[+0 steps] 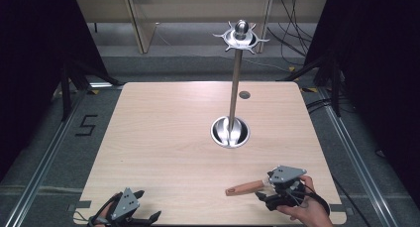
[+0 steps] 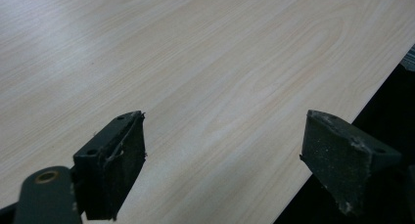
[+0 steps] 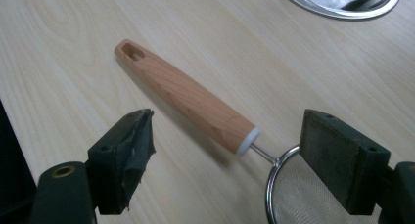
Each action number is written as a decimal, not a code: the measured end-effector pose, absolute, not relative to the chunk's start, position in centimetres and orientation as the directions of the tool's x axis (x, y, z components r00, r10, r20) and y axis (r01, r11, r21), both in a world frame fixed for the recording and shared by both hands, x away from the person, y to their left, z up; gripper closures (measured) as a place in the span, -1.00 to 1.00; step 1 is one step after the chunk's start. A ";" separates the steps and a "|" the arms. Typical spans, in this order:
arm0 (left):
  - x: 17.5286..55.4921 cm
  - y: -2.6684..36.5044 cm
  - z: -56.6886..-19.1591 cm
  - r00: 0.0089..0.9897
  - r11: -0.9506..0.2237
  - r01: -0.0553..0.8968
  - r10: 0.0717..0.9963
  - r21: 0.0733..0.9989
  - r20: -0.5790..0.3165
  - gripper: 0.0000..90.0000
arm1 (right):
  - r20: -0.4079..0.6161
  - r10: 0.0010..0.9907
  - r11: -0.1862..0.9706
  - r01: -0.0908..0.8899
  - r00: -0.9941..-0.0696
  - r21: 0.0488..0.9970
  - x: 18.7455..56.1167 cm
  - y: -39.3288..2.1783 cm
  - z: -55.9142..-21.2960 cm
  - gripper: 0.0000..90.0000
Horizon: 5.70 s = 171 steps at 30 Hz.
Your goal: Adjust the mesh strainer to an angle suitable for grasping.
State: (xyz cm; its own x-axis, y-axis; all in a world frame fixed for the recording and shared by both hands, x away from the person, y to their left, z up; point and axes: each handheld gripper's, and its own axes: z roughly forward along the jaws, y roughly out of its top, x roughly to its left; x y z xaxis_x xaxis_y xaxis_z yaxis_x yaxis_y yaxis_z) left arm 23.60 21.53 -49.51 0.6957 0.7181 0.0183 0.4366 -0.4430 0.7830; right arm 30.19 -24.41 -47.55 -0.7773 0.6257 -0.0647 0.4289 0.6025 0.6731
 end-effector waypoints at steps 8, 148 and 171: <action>23.6 21.5 -49.5 0.699 -0.446 0.434 0.715 0.783 0.019 -0.65 | -0.043 0.582 0.643 0.427 -0.812 0.635 31.9 -23.5 -48.1 -0.45; 23.9 21.7 -49.6 0.687 -0.464 0.447 0.726 0.765 0.039 -0.66 | 0.109 0.571 0.161 0.242 -0.814 0.957 42.7 -23.4 -26.8 0.59; 24.0 21.8 -49.5 0.709 -0.490 0.418 0.702 0.765 0.062 -0.66 | 0.138 0.573 0.178 0.287 -0.808 0.941 45.2 -22.2 -27.9 0.59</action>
